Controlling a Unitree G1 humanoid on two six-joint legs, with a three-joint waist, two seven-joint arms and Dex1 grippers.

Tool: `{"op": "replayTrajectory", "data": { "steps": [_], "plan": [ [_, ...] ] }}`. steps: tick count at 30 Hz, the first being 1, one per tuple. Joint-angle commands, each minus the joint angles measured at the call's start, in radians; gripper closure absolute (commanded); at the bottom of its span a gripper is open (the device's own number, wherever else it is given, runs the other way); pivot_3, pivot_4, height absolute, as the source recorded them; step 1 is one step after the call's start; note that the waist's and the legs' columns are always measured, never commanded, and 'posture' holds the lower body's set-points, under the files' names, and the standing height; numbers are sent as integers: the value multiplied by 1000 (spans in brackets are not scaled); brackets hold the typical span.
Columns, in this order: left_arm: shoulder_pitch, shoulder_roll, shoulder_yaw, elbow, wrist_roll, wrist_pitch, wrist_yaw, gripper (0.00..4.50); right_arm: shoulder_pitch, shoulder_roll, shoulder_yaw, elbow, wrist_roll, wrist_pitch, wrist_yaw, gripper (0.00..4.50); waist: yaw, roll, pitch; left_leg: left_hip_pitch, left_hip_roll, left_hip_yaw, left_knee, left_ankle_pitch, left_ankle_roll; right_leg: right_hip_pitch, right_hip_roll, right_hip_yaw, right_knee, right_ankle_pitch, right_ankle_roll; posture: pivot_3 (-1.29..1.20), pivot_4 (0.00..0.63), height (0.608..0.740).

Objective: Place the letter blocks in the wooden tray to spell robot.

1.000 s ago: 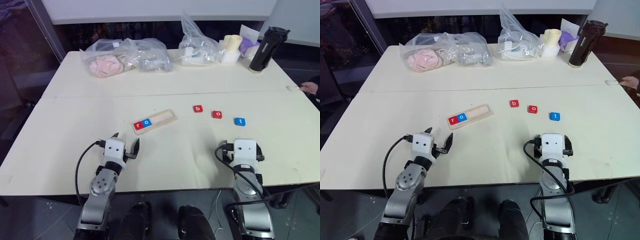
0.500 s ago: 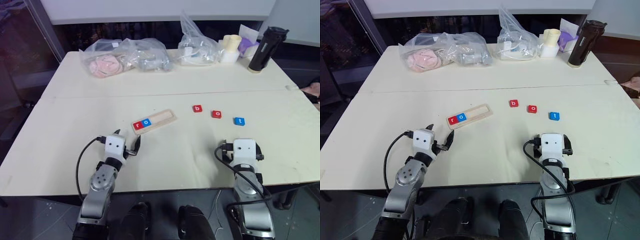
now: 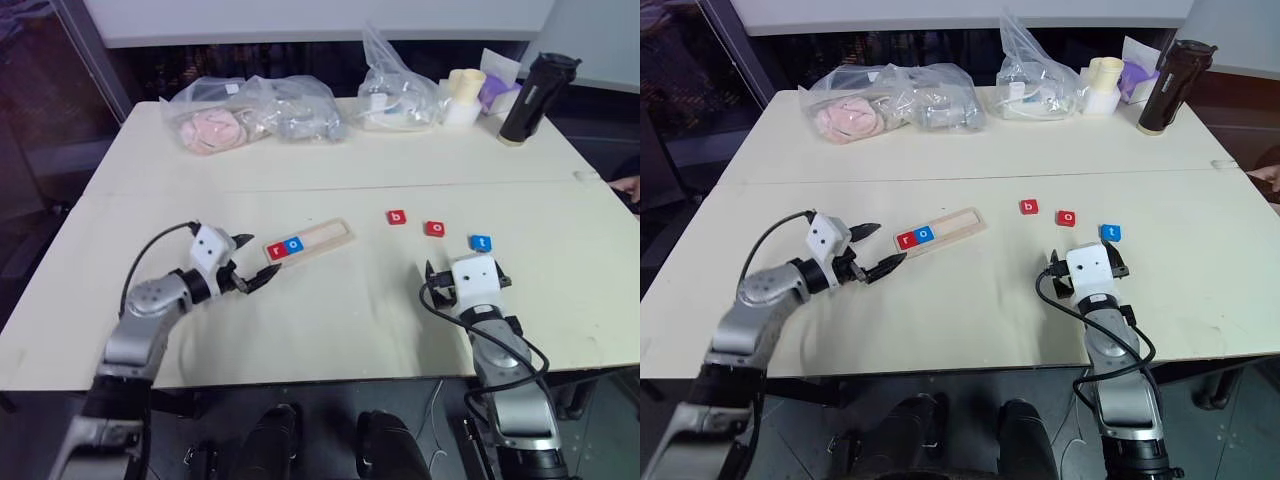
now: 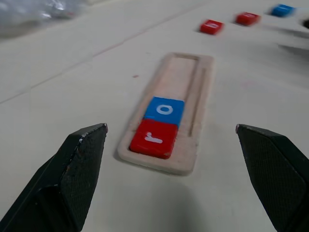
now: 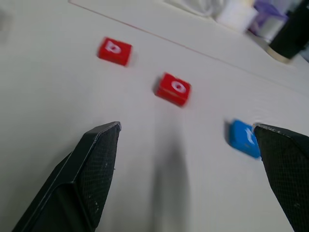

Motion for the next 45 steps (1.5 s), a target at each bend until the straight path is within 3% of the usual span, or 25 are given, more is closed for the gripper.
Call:
{"op": "replayTrajectory", "data": {
  "steps": [1,8,13,17,32,44,45],
  "plan": [
    [-115,44,-37,168,23,-72,-200,0,-17,-33,26,-79,124,86,151,76,-1,0,0,0,0,0,0,0,0,0,0,0,0,0,0,0,150,725],
    [-322,-8,-81,501,122,-258,-304,0,-53,-216,23,-224,297,256,391,76,2,-2,2,-1,-2,1,1,0,0,0,-3,0,-1,1,2,0,150,725],
    [-389,-56,-101,648,177,-333,-321,0,-69,-441,-39,-306,430,349,585,76,2,-3,2,-1,-1,0,3,0,1,1,-4,-1,0,2,4,0,150,725],
    [-413,-76,-106,724,214,-385,-314,0,-68,-549,-79,-338,505,369,662,76,2,-9,5,-2,-1,0,4,-1,1,2,-6,-2,0,2,5,0,150,725],
    [-469,-114,-82,850,258,-460,-230,0,-138,-598,-75,-362,599,407,647,76,3,-11,7,-3,-1,0,7,-1,1,3,-8,-2,0,3,6,0,150,725],
    [-439,-149,-104,843,289,-481,-212,0,-156,-622,-61,-360,612,410,635,76,24,-11,7,-2,-1,0,8,-1,2,5,-8,-3,0,3,6,0,150,725],
    [-436,-151,-106,841,292,-482,-213,269,-156,-623,-60,-360,612,409,633,19,28,-11,7,-2,-1,0,8,-1,2,5,-8,-3,0,3,6,0,150,725]
  ]
}}
